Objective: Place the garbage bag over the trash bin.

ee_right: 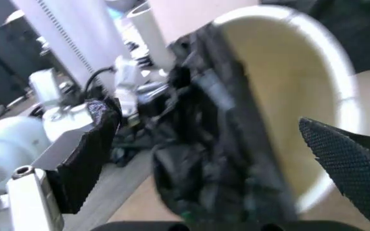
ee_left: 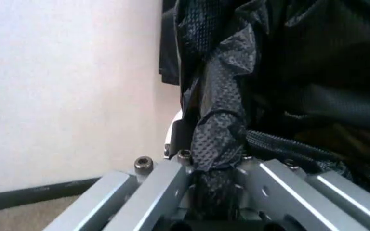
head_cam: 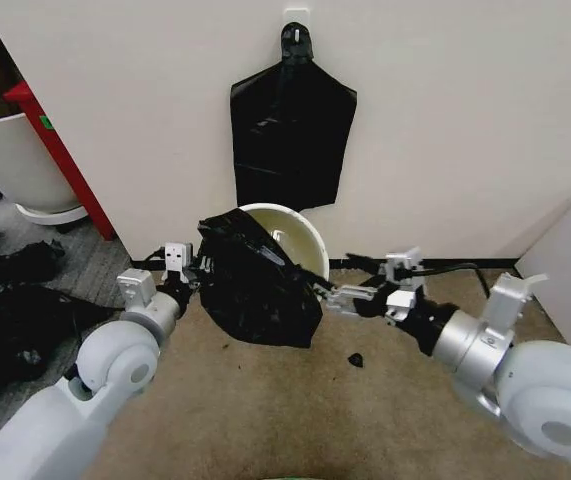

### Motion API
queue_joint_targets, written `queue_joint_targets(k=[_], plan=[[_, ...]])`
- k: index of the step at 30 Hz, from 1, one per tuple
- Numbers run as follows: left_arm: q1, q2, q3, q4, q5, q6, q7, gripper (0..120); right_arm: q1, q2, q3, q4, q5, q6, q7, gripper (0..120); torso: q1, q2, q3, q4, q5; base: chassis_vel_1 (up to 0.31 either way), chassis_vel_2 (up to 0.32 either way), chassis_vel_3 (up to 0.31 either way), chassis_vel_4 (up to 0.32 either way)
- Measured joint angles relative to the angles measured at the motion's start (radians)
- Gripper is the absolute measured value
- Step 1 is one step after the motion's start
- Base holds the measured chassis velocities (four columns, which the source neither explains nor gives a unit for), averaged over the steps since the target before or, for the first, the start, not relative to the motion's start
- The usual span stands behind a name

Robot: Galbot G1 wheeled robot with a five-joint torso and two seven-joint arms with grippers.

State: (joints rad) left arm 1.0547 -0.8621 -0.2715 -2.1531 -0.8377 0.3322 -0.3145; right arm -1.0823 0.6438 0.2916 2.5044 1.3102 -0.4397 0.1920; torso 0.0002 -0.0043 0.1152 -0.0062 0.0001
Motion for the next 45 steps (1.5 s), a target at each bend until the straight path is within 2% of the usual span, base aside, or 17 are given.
queue_joint_targets(k=[8, 23, 27, 28, 32, 34, 35, 38, 41, 42, 45], plan=[[0.006, -0.001, 0.003, -0.02, 0.01, -0.005, 0.012, 0, 0.091, 0.025, -0.15, -0.057, -0.007, -0.006, 0.025, 100, 0.0, 0.0, 0.0, 0.0003, -0.0001, 0.0, 0.0, 0.0, 0.0], [0.01, -0.004, 0.012, -0.047, 0.006, 0.006, 0.019, 0, 0.12, 0.043, -0.174, -0.109, 0.001, -0.01, 0.115, 98, 0.0, 0.0, 0.0, 0.0002, 0.0, 0.0, 0.0, 0.0, 0.0], [0.018, -0.004, 0.012, -0.056, 0.006, 0.009, 0.02, 0, 0.14, 0.055, -0.198, -0.132, 0.005, -0.006, 0.13, 81, 0.0, 0.0, 0.0, 0.0002, -0.0001, 0.0, 0.0, 0.0, 0.0], [0.018, -0.004, 0.012, -0.056, 0.006, 0.009, 0.02, 0, 0.14, 0.055, -0.198, -0.132, 0.005, -0.006, 0.13, 81, 0.0, 0.0, 0.0, 0.0002, -0.0001, 0.0, 0.0, 0.0, 0.0], [0.035, -0.003, 0.009, -0.066, 0.011, 0.01, 0.029, 0, 0.154, 0.06, -0.21, -0.138, 0.014, 0.003, 0.147, 63, 0.0, 0.0, 0.0, 0.0002, -0.0001, 0.0, 0.0, 0.0, 0.0], [0.036, -0.003, 0.008, -0.067, 0.011, 0.01, 0.029, 0, 0.155, 0.06, -0.21, -0.139, 0.015, 0.005, 0.149, 59, 0.0, 0.0, 0.0, 0.0002, 0.0, 0.0, 0.0, 0.0, 0.0], [0.04, -0.003, 0.007, -0.07, 0.014, 0.01, 0.03, 0, 0.156, 0.06, -0.211, -0.138, 0.017, 0.01, 0.154, 52, 0.0, 0.0, 0.0, 0.0003, 0.0, 0.0, 0.0, 0.0, 0.0], [0.044, -0.003, 0.006, -0.071, 0.015, 0.01, 0.033, 0, 0.151, 0.058, -0.211, -0.128, 0.021, 0.013, 0.159, 44, 0.0, 0.0, 0.0, 0.0003, 0.0, 0.0, 0.0, 0.0, 0.0], [0.046, -0.006, 0.006, -0.07, 0.017, 0.011, 0.033, 0, 0.137, 0.055, -0.208, -0.109, 0.022, 0.014, 0.16, 29, 0.0, 0.0, 0.0, 0.0002, 0.0, 0.0, 0.0, 0.0, 0.0], [0.046, -0.006, 0.006, -0.07, 0.017, 0.011, 0.033, 0, 0.137, 0.055, -0.208, -0.109, 0.022, 0.014, 0.16, 29, 0.0, 0.0, 0.0, 0.0002, 0.0, 0.0, 0.0, 0.0, 0.0], [0.044, -0.009, 0.007, -0.068, 0.018, 0.011, 0.032, 0, 0.128, 0.051, -0.204, -0.105, 0.022, 0.017, 0.159, 16, 0.0, 0.0, 0.0, 0.0002, 0.0, 0.0, 0.0, 0.0, 0.0]])
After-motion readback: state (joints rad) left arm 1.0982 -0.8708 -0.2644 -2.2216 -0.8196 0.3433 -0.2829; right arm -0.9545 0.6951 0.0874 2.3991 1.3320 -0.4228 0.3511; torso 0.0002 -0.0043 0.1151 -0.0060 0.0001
